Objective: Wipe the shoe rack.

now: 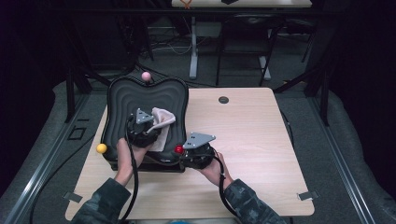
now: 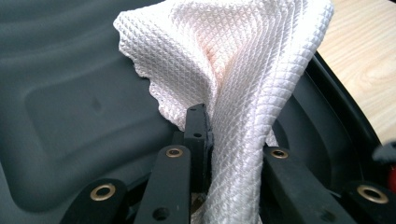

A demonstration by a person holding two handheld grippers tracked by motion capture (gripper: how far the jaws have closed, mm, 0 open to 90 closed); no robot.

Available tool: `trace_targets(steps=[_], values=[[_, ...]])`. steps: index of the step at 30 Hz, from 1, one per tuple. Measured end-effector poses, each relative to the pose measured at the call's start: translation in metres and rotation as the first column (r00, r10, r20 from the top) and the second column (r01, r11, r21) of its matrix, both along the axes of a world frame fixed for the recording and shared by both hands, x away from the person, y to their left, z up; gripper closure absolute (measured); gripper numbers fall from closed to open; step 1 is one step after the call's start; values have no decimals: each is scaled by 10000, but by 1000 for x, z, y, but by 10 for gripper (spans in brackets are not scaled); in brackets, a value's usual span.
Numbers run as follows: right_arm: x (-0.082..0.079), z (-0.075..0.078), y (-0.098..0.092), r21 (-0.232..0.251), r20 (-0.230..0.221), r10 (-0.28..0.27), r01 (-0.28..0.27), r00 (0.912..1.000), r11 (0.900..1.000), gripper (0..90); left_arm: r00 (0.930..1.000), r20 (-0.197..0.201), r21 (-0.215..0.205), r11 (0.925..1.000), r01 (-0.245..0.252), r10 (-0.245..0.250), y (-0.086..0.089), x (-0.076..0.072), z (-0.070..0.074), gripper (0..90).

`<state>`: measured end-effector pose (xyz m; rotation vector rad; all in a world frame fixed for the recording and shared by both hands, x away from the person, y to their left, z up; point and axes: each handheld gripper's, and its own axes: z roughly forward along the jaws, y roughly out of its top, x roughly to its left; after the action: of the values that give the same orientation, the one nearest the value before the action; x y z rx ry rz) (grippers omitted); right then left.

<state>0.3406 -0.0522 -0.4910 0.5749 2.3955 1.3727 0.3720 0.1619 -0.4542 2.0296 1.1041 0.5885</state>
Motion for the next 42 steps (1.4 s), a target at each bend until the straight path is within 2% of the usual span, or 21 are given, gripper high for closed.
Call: trace_targets(steps=[2, 8, 13, 17, 20, 25, 34, 42], values=[[0, 0, 0, -1, 9, -5, 5, 10000, 10000, 600, 10000, -58, -98, 9999, 31, -32, 1, -6, -4, 793], [0, 0, 0, 5, 20, 12, -12, 10000, 10000, 600, 9998, -131, -37, 9998, 172, -172, 0, -19, -10, 793], [0, 0, 0, -16, 39, 14, -14, 10000, 10000, 601, 9991, -192, 215, 9990, 379, -375, -4, -27, -14, 793], [0, 0, 0, -31, 51, 11, -11, 10000, 10000, 600, 9992, -260, 64, 9995, 308, -306, -3, -27, -14, 794], [0, 0, 0, -17, 47, 25, -25, 10000, 10000, 600, 9993, -274, 1, 9996, 271, -271, -2, -21, -10, 795], [0, 0, 0, -22, 45, -4, 4, 10000, 10000, 601, 9998, -177, -120, 9999, 107, -109, -3, 0, 0, 797], [-1, 0, 0, -32, 50, 12, -12, 10000, 10000, 601, 10000, -71, 81, 10000, 51, -51, -14, 37, 20, 794], [-1, 0, 0, -45, 74, 1, -1, 10000, 10000, 601, 9999, 98, 152, 9998, -119, 118, -25, 64, 35, 793]])
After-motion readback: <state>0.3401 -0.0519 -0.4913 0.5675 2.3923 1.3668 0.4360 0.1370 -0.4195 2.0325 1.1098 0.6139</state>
